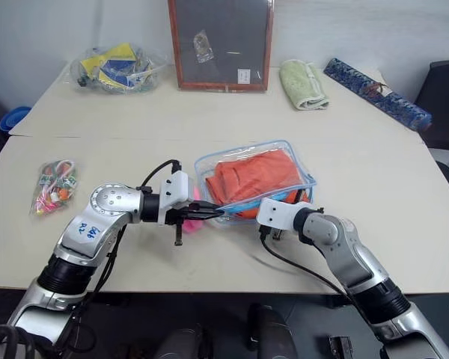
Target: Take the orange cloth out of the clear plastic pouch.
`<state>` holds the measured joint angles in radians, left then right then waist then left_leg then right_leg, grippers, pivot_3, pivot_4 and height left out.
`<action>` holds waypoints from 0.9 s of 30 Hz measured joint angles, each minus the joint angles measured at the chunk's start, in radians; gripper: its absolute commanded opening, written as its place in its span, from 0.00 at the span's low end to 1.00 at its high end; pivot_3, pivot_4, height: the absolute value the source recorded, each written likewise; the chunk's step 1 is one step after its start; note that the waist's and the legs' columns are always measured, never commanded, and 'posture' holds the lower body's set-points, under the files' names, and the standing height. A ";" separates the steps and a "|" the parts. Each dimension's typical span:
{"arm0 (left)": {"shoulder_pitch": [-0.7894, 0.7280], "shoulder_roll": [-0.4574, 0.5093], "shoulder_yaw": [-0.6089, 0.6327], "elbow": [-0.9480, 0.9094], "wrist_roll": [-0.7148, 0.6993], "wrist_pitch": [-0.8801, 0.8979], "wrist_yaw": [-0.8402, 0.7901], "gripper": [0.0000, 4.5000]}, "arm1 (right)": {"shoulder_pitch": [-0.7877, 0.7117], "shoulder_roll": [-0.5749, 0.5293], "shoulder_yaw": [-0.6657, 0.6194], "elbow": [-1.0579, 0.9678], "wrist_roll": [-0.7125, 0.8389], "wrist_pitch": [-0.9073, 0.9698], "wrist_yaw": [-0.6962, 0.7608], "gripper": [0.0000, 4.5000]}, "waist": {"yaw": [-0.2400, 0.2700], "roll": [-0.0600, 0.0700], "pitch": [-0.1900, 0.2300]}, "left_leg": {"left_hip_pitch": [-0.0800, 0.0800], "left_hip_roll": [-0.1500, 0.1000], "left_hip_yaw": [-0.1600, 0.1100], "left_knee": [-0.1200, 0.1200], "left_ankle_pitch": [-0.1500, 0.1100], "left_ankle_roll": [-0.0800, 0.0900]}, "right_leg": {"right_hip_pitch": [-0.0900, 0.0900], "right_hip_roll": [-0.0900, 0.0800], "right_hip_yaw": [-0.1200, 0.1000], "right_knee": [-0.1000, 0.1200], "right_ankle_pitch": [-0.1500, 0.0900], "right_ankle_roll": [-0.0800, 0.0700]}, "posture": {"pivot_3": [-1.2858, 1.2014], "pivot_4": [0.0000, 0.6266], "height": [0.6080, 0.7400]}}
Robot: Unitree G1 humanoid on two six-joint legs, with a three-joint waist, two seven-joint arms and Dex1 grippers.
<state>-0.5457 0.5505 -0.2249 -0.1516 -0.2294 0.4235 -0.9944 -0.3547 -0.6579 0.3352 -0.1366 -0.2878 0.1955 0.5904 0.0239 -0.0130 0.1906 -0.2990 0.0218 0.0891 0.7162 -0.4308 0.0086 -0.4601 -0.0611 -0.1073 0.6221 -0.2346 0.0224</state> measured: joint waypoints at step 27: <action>-0.208 -0.014 0.029 0.448 0.237 -0.180 0.276 0.00 | 0.522 -0.375 -0.324 -0.221 0.227 -0.433 0.329 0.01 | -0.003 0.000 0.000 | 0.001 0.000 0.003 -0.003 0.000 -0.001 | 0.000 0.001 0.002 0.000 0.000 0.000 | 0.52 0.24 1.00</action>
<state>-0.7541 0.5364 -0.1959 0.2965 0.0072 0.2432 -0.7186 0.1675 -1.0330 0.0107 -0.3576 -0.0607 -0.2379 0.9195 0.0209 -0.0133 0.1906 -0.2978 0.0222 0.0920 0.7135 -0.4306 0.0080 -0.4603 -0.0602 -0.1058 0.6224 -0.2344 0.0226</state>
